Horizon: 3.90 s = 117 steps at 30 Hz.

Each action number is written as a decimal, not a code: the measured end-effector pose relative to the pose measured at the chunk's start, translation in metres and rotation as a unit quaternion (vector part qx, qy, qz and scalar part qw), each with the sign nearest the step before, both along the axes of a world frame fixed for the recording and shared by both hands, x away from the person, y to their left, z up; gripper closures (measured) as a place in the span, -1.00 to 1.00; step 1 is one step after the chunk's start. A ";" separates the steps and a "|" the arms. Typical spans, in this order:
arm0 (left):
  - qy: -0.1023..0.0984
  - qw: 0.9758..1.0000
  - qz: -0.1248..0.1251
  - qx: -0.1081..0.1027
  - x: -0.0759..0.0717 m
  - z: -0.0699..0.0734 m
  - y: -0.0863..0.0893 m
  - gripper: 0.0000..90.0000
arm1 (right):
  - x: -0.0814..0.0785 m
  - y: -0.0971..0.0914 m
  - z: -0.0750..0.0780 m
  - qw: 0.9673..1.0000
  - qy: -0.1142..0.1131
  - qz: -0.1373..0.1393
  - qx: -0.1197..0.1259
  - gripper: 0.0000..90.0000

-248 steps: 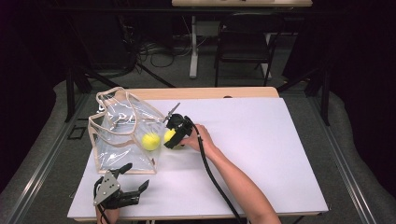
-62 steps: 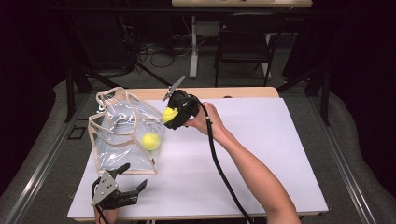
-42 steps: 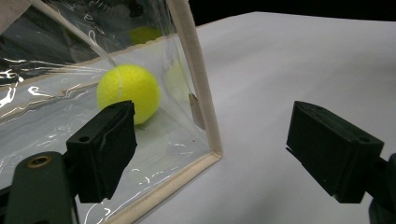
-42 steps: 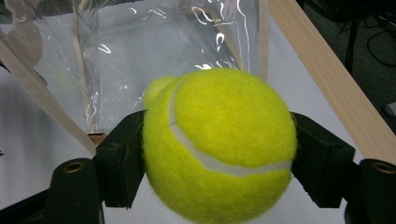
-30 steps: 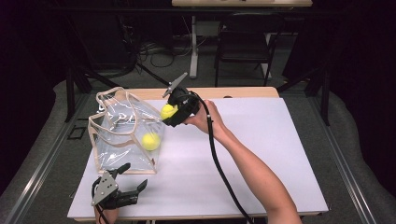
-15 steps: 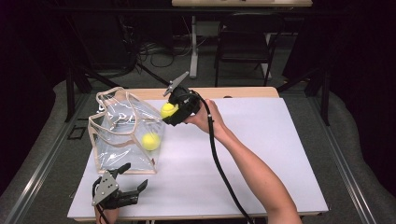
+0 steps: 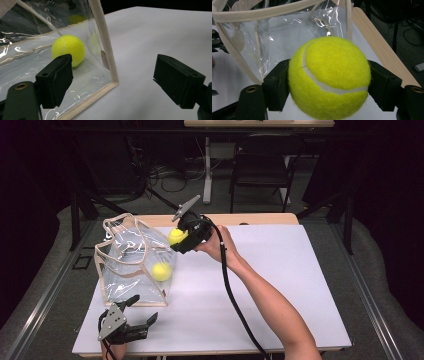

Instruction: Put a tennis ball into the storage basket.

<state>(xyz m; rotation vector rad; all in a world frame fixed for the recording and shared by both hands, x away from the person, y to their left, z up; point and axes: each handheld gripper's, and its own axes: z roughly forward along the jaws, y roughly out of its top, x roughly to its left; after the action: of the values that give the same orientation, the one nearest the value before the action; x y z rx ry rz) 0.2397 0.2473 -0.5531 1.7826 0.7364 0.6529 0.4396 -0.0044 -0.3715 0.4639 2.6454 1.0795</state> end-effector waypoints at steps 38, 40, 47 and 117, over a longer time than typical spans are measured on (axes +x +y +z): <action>0.000 1.000 0.001 -0.001 -0.001 0.000 0.001 -0.65 | -0.008 0.014 0.008 0.999 -0.021 0.013 0.032 -0.41; -0.001 1.000 0.001 0.000 -0.001 0.000 0.001 -0.65 | -0.009 0.015 0.008 0.999 -0.021 0.014 0.033 -0.41; -0.001 1.000 0.001 0.000 -0.001 0.000 0.000 -0.65 | -0.010 0.017 0.009 0.999 -0.022 0.015 0.038 -0.41; -0.004 1.000 0.003 -0.006 0.000 0.001 0.002 -0.65 | -0.019 0.051 0.016 0.996 -0.037 0.047 0.066 -0.41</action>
<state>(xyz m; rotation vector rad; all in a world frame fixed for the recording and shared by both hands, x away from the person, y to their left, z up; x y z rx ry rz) 0.2396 0.2496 -0.5523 1.7665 0.7386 0.6586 0.4202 0.0466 -0.3550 0.3214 2.5638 1.2809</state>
